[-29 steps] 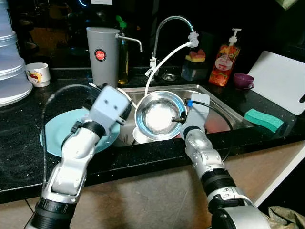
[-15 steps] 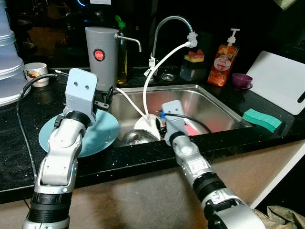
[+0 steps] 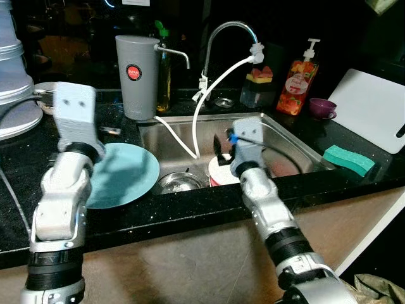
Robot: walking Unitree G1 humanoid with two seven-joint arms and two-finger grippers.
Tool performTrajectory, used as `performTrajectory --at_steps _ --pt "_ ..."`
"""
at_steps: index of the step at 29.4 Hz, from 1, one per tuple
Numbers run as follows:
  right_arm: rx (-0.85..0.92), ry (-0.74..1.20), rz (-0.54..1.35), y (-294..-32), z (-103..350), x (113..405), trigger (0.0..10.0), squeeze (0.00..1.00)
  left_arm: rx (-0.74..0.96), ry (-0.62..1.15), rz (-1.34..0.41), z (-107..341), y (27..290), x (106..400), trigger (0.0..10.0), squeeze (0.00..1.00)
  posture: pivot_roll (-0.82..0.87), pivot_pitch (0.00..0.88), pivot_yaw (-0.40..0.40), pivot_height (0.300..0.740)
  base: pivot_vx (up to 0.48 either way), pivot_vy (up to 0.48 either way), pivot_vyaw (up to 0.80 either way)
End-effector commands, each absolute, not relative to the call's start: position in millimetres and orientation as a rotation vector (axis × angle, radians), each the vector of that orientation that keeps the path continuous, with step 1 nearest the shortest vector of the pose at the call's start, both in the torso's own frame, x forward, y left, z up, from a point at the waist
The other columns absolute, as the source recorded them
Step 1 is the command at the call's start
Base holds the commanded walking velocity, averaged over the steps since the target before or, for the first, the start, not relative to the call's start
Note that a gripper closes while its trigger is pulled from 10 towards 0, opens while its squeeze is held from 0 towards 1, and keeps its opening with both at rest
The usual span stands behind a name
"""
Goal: Kitchen organization
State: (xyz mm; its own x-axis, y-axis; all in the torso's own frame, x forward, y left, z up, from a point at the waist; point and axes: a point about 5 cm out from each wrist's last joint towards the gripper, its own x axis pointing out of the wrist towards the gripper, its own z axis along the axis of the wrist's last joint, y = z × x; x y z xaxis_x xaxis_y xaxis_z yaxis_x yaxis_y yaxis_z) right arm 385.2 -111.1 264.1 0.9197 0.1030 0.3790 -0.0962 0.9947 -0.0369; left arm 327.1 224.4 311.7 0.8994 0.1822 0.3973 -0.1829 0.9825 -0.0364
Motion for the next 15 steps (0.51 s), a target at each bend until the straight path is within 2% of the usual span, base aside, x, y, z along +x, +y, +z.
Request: performTrajectory --at_steps 1,4,7,15 --pt "0.044 -0.400 0.086 -122 268 380 10.0 0.00 -0.088 -0.354 0.217 305 232 330 10.0 0.00 0.12 0.088 -0.098 0.740 0.000 0.000 0.00" --pt "0.103 -0.442 0.088 -129 276 370 10.0 0.00 -0.195 -0.285 0.241 297 243 328 10.0 0.00 0.12 0.088 -0.083 0.740 0.000 0.000 0.00" --pt "0.185 -0.495 0.085 -138 286 349 10.0 0.00 -0.349 -0.183 0.263 276 265 311 10.0 0.00 0.12 0.093 -0.060 0.740 0.000 0.000 0.00" --pt "0.196 -0.483 0.083 -141 283 338 10.0 0.00 -0.482 -0.061 0.359 249 281 287 10.0 0.00 0.14 0.095 -0.051 0.740 0.000 0.000 0.00"
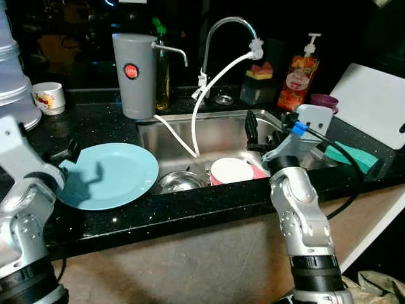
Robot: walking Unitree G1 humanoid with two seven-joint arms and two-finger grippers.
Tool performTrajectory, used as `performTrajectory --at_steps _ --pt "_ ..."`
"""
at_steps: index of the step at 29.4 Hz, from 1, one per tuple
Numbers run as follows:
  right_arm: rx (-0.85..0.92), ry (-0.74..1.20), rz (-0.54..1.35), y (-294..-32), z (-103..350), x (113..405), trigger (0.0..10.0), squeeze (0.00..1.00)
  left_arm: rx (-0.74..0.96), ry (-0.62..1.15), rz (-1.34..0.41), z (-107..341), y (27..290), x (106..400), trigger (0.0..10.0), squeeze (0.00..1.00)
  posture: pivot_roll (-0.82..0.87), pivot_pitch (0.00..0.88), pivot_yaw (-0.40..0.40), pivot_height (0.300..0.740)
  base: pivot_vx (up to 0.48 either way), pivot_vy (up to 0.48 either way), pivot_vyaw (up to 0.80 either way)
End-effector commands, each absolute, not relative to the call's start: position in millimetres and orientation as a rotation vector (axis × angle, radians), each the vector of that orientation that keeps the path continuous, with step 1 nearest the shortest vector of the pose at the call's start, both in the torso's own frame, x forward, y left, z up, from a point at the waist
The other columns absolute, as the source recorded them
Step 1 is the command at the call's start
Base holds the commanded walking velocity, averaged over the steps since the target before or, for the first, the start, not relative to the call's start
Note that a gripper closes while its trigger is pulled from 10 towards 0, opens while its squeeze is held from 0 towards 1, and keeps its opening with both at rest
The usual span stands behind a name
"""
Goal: Kitchen organization
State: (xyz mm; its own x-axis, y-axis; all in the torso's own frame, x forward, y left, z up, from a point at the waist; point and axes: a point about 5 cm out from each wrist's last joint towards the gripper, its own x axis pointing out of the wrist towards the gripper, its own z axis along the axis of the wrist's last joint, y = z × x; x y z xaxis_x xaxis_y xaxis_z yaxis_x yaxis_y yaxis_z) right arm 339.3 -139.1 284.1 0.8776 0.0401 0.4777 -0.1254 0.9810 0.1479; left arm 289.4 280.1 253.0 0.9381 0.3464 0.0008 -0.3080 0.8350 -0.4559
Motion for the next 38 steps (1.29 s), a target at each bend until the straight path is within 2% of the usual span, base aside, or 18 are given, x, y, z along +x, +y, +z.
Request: performTrajectory --at_steps 1,7,9,15,16,17,18,19,21,22,23,24,27,29,38 --pt "0.193 -0.474 0.086 -141 281 337 10.0 0.00 -0.503 -0.035 0.364 243 282 284 10.0 0.00 0.14 0.095 -0.051 0.740 0.000 0.000 0.00" --pt "0.174 -0.450 0.103 -138 278 335 10.0 0.00 -0.627 0.046 0.331 221 272 274 10.0 0.00 0.15 0.093 -0.052 0.740 0.000 0.000 0.00" --pt "0.169 -0.441 0.118 -135 279 333 10.0 0.00 -0.667 0.101 0.377 206 266 266 10.0 0.00 0.16 0.091 -0.065 0.740 0.000 0.000 0.00" --pt "0.163 -0.434 0.128 -134 280 333 10.0 0.00 -0.785 0.153 0.306 200 253 268 9.9 0.00 0.16 0.090 -0.070 0.740 0.000 0.000 0.00" --pt "0.161 -0.433 0.129 -134 280 333 10.0 0.00 -0.813 0.168 0.275 199 249 270 8.9 0.00 0.16 0.086 -0.073 0.740 0.000 0.000 0.00" --pt "0.160 -0.432 0.129 -134 280 333 10.0 0.00 -0.832 0.179 0.255 199 246 271 8.9 0.00 0.16 0.086 -0.073 0.740 0.000 0.000 0.00" --pt "0.159 -0.432 0.130 -134 281 333 10.0 0.00 -0.852 0.192 0.241 198 243 272 6.0 0.00 0.16 0.086 -0.073 0.740 0.000 0.000 0.00" --pt "0.155 -0.433 0.132 -134 281 333 10.0 0.00 -0.864 0.206 0.235 197 241 273 4.4 0.00 0.15 0.083 -0.071 0.740 0.000 0.000 0.00" --pt "0.153 -0.433 0.133 -133 281 333 10.0 0.00 -0.882 0.211 0.230 197 240 273 4.4 0.00 0.15 0.083 -0.071 0.740 0.000 0.000 0.00" --pt "0.151 -0.433 0.132 -134 281 333 10.0 0.00 -0.893 0.221 0.223 197 239 275 3.6 0.00 0.15 0.083 -0.071 0.740 0.000 0.000 0.00" --pt "0.150 -0.431 0.132 -134 281 332 10.0 0.00 -0.900 0.227 0.220 197 238 275 3.6 0.00 0.15 0.083 -0.071 0.740 0.000 0.000 0.00" --pt "0.149 -0.429 0.131 -134 281 332 10.0 0.00 -0.907 0.232 0.210 198 236 276 2.3 0.00 0.15 0.083 -0.071 0.740 0.000 0.000 0.00" --pt "0.147 -0.426 0.127 -135 281 331 10.0 0.00 -0.917 0.243 0.197 200 235 278 1.9 0.00 0.14 0.085 -0.064 0.740 0.000 0.000 0.00" --pt "0.145 -0.425 0.122 -136 280 331 10.0 0.00 -0.931 0.246 0.194 201 235 280 0.0 0.00 0.14 0.085 -0.064 0.740 0.000 0.000 0.00" --pt "0.142 -0.421 0.104 -139 279 331 10.0 0.00 -1.011 0.181 0.218 205 234 284 0.0 0.00 0.13 0.088 -0.058 0.740 0.000 0.000 0.00"
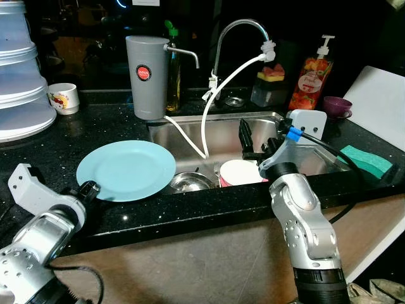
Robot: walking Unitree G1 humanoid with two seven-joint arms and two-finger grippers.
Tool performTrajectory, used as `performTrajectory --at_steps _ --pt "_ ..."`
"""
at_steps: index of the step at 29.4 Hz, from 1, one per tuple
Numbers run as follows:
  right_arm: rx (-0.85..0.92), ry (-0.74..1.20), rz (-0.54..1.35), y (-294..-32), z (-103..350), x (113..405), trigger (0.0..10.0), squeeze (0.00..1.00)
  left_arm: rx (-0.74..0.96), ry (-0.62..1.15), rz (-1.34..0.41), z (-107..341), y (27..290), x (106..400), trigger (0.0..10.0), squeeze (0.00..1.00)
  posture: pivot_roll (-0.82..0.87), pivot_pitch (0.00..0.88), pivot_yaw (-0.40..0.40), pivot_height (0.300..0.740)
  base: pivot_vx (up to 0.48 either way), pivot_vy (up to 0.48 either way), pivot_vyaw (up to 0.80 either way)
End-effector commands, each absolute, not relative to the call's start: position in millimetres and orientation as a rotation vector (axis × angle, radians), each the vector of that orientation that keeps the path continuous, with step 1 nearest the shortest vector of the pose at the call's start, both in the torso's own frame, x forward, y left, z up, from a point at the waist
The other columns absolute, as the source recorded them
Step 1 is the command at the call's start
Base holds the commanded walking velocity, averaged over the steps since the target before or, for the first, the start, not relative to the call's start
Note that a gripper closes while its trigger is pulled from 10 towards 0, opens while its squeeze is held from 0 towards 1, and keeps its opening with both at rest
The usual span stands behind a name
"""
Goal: Kitchen organization
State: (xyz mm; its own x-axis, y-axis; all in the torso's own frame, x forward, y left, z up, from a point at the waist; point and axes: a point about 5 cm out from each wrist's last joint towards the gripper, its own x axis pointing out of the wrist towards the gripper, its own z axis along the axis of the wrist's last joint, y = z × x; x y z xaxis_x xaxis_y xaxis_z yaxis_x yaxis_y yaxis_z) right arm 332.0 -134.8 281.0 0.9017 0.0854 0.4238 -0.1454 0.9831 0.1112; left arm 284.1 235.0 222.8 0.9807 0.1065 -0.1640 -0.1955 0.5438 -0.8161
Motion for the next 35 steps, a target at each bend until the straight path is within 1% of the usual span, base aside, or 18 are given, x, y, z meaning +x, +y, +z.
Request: performTrajectory --at_steps 1,2,6,7,8,9,10,11,12,14,16,17,18,20,22,27,29,35 --pt "0.141 -0.420 0.102 -140 279 331 10.0 0.00 -1.026 0.164 0.215 207 234 285 0.0 0.00 0.13 0.088 -0.059 0.740 0.000 0.000 0.00" --pt "0.140 -0.419 0.096 -140 279 331 10.0 0.00 -1.051 0.117 0.205 214 234 287 0.0 0.00 0.13 0.088 -0.060 0.740 0.000 0.000 0.00" --pt "0.141 -0.419 0.092 -141 280 332 10.0 0.00 -1.069 0.077 0.194 220 235 289 0.0 0.00 0.13 0.088 -0.061 0.740 0.000 0.000 0.00" --pt "0.143 -0.421 0.091 -141 281 332 10.0 0.00 -1.083 0.038 0.166 227 235 290 0.0 0.00 0.13 0.089 -0.062 0.740 0.000 0.000 0.00" --pt "0.163 -0.426 0.094 -140 283 331 10.0 0.00 -1.089 -0.053 0.080 243 233 292 0.0 0.00 0.13 0.086 -0.062 0.740 0.000 0.000 0.00" --pt "0.191 -0.426 0.099 -140 284 331 10.0 0.00 -1.071 -0.091 0.033 251 231 292 4.3 0.00 0.13 0.085 -0.062 0.740 0.000 0.000 0.00" --pt "0.191 -0.426 0.099 -140 284 331 10.0 0.00 -1.071 -0.091 0.033 251 231 292 4.3 0.00 0.13 0.085 -0.062 0.740 0.000 0.000 0.00" --pt "0.250 -0.423 0.115 -139 286 331 10.0 0.00 -1.057 -0.117 -0.004 257 229 291 10.0 0.00 0.13 0.085 -0.062 0.740 0.000 0.000 0.00" --pt "0.250 -0.423 0.115 -139 286 331 10.0 0.00 -1.057 -0.117 -0.004 257 229 291 10.0 0.00 0.13 0.085 -0.062 0.740 0.000 0.000 0.00" --pt "0.410 -0.408 0.178 -136 290 330 10.0 0.00 -1.005 -0.211 -0.146 281 224 290 10.0 0.00 0.13 0.079 -0.063 0.740 0.000 0.000 0.00" --pt "0.598 -0.406 0.295 -130 297 325 10.0 0.00 -0.969 -0.288 -0.280 300 220 287 10.0 0.00 0.12 0.075 -0.059 0.740 0.000 0.000 0.00" --pt "0.598 -0.406 0.295 -130 297 325 10.0 0.00 -0.969 -0.288 -0.280 300 220 287 10.0 0.00 0.12 0.075 -0.059 0.740 0.000 0.000 0.00" --pt "0.658 -0.410 0.340 -128 300 323 10.0 0.00 -0.963 -0.307 -0.316 304 220 286 10.0 0.00 0.12 0.075 -0.059 0.740 0.000 0.000 0.00" --pt "0.803 -0.459 0.503 -123 311 310 10.0 0.00 -0.932 -0.355 -0.432 316 216 280 10.0 0.00 0.11 0.072 -0.056 0.740 0.000 0.000 0.00" --pt "0.896 -0.489 0.648 -116 318 296 10.0 0.00 -0.893 -0.406 -0.561 326 210 274 10.0 0.00 0.10 0.066 -0.058 0.740 0.000 0.000 0.00" --pt "0.911 -0.463 0.668 -111 315 294 10.0 0.00 -0.870 -0.419 -0.610 329 205 275 10.0 0.00 0.10 0.064 -0.059 0.740 0.000 0.000 0.00" --pt "0.959 -0.420 0.674 -106 312 294 10.0 0.00 -0.860 -0.427 -0.660 332 197 279 10.0 0.00 0.10 0.064 -0.059 0.740 0.000 0.000 0.00" --pt "1.020 -0.382 0.691 -107 309 291 10.0 0.00 -0.883 -0.426 -0.711 335 185 289 10.0 0.00 0.06 0.045 -0.050 0.740 0.000 0.000 0.00"
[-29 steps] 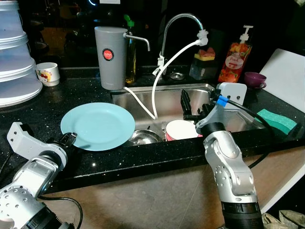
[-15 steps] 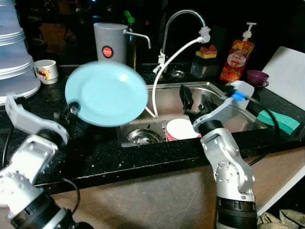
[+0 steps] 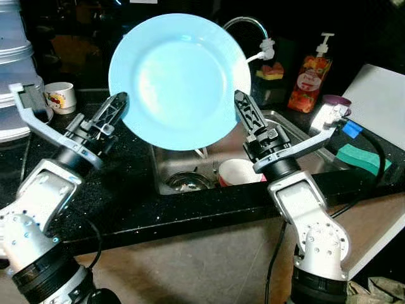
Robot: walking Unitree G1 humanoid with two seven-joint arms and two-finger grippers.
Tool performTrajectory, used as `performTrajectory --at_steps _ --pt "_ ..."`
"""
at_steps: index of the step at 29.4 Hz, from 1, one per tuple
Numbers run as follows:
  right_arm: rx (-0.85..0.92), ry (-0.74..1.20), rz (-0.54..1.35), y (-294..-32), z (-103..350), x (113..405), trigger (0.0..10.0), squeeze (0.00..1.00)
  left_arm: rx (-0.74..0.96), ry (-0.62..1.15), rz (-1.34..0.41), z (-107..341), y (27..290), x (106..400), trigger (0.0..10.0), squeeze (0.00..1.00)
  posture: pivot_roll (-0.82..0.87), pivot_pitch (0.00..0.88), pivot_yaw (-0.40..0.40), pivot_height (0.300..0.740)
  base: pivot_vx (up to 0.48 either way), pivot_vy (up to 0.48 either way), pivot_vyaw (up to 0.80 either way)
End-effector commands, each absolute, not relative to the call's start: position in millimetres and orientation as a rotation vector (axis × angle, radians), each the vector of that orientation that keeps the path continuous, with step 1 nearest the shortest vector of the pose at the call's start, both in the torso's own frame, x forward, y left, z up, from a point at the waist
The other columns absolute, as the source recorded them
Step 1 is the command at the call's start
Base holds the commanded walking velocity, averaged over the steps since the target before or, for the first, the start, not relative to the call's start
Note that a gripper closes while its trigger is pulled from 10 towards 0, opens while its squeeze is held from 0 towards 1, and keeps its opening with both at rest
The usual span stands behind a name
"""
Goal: Kitchen organization
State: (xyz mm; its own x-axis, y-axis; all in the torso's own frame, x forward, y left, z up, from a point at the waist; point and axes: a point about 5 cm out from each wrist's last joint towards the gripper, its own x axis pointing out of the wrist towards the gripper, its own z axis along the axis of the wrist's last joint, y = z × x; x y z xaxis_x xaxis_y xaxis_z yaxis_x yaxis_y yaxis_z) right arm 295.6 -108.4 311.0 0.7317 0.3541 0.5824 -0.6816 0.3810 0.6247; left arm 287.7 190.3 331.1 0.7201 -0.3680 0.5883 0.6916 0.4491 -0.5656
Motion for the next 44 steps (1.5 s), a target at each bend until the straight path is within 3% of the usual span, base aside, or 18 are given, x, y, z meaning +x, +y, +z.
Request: performTrajectory --at_steps 1,3,4,5,15,28,29,35,36,37,43,44 --pt "1.018 -0.373 0.697 -108 309 290 10.0 0.00 -0.884 -0.425 -0.731 335 182 290 10.0 0.00 0.06 0.045 -0.050 0.740 0.000 0.000 0.00" --pt "1.013 -0.371 0.695 -108 308 289 10.0 0.00 -0.880 -0.419 -0.740 335 180 291 10.0 0.00 0.06 0.045 -0.050 0.740 0.000 0.000 0.00" --pt "1.009 -0.372 0.692 -108 308 289 6.3 0.00 -0.878 -0.416 -0.744 334 178 292 10.0 0.00 0.06 0.045 -0.050 0.740 0.000 0.000 0.00" --pt "1.009 -0.372 0.684 -109 308 289 0.0 0.00 -0.874 -0.407 -0.748 332 176 293 10.0 0.00 0.05 0.036 -0.043 0.740 0.000 0.000 0.00" --pt "1.103 -0.437 0.723 -117 308 282 0.0 0.00 -0.849 -0.374 -0.690 320 171 301 10.0 0.00 0.05 0.012 -0.036 0.740 0.000 0.000 0.00" --pt "1.083 -0.447 0.760 -114 308 280 0.0 0.00 -0.805 -0.372 -0.628 311 167 307 10.0 0.00 0.06 0.000 -0.030 0.740 0.000 0.000 0.00" --pt "1.079 -0.447 0.765 -114 308 280 0.0 0.00 -0.793 -0.376 -0.620 311 166 307 10.0 1.00 0.06 0.000 -0.030 0.740 0.000 0.000 0.00" --pt "1.059 -0.442 0.769 -111 307 281 0.0 0.00 -0.787 -0.380 -0.619 308 164 310 10.0 1.00 0.07 0.000 -0.021 0.740 0.000 0.000 0.00" --pt "1.053 -0.439 0.762 -111 307 282 9.4 0.00 -0.786 -0.381 -0.615 308 165 311 10.0 1.00 0.07 0.000 -0.021 0.740 0.000 0.000 0.00" --pt "1.042 -0.439 0.745 -112 306 283 10.0 0.00 -0.789 -0.386 -0.599 308 167 312 10.0 0.00 0.07 0.000 -0.017 0.740 0.000 0.000 0.00" --pt "0.913 -0.444 0.503 -130 300 301 10.0 0.00 -0.779 -0.434 -0.523 309 195 314 10.0 0.00 0.06 0.000 -0.008 0.740 0.000 0.000 0.00" --pt "0.816 -0.446 0.356 -142 297 311 10.0 0.00 -0.747 -0.452 -0.455 309 215 315 10.0 0.00 0.06 0.000 -0.008 0.740 0.000 0.000 0.00"
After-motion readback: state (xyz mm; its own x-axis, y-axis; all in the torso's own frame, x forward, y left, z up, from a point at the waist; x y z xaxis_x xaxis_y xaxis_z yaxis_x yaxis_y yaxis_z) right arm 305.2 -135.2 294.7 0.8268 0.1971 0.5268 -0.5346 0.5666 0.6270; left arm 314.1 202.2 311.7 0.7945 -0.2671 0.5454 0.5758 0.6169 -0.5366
